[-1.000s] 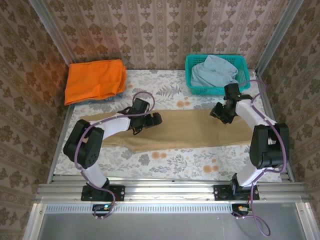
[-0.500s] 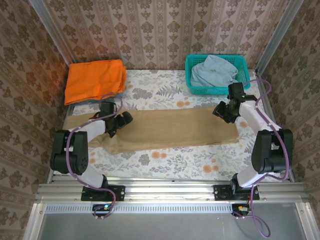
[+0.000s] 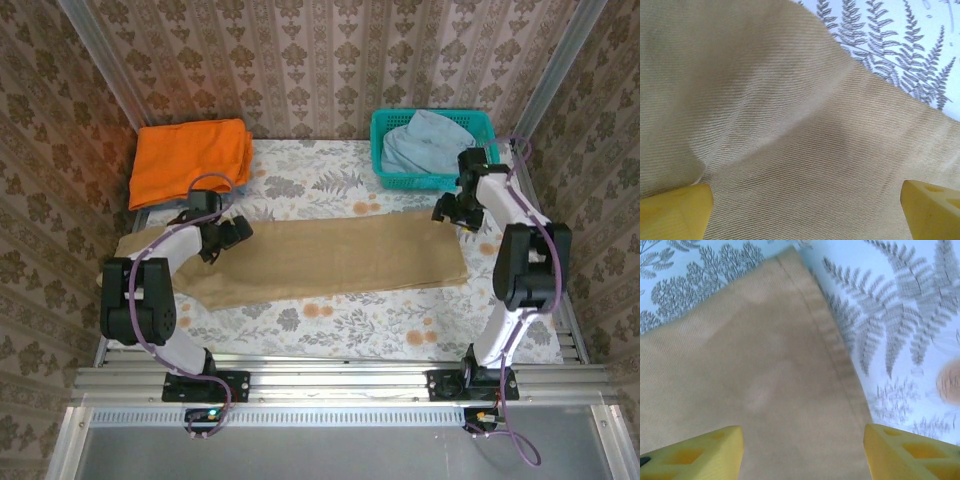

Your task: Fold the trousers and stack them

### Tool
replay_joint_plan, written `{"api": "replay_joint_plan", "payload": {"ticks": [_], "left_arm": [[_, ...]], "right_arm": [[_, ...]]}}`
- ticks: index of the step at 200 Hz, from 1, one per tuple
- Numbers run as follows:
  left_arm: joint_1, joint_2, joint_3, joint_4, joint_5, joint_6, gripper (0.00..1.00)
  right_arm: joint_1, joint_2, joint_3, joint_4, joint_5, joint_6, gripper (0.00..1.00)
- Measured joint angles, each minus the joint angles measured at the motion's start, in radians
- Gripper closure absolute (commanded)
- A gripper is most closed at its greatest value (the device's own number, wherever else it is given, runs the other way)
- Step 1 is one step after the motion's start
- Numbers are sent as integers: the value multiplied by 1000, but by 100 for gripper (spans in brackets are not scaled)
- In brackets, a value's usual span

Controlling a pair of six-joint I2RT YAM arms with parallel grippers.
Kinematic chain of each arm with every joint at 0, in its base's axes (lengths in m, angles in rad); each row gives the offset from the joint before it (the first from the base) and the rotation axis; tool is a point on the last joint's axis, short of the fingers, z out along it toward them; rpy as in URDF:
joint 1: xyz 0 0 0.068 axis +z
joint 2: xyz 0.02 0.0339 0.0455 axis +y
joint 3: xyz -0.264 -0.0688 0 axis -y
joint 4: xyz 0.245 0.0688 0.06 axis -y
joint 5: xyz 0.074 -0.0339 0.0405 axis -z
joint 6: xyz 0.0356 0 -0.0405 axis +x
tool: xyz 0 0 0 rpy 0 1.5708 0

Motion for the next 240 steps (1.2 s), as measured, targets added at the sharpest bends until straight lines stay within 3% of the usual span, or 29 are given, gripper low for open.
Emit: {"api": "replay_joint_plan", "payload": {"ticks": [36, 112, 134, 172, 240], "left_arm": [[-20, -39, -3, -3, 31, 0, 4], [-83, -211, -17, -7, 68, -1, 3], [-82, -244, -17, -27, 69, 0, 3], [-80, -298, -18, -57, 74, 0, 3], [-68, -312, -26, -63, 98, -1, 4]], "right_arm": [[0, 97, 16, -54, 20, -56, 36], [2, 107, -71, -115, 61, -47, 41], [-10, 111, -71, -116, 32, -50, 55], [-43, 127, -72, -109, -17, -44, 51], [-19, 71, -85, -109, 27, -55, 34]]}}
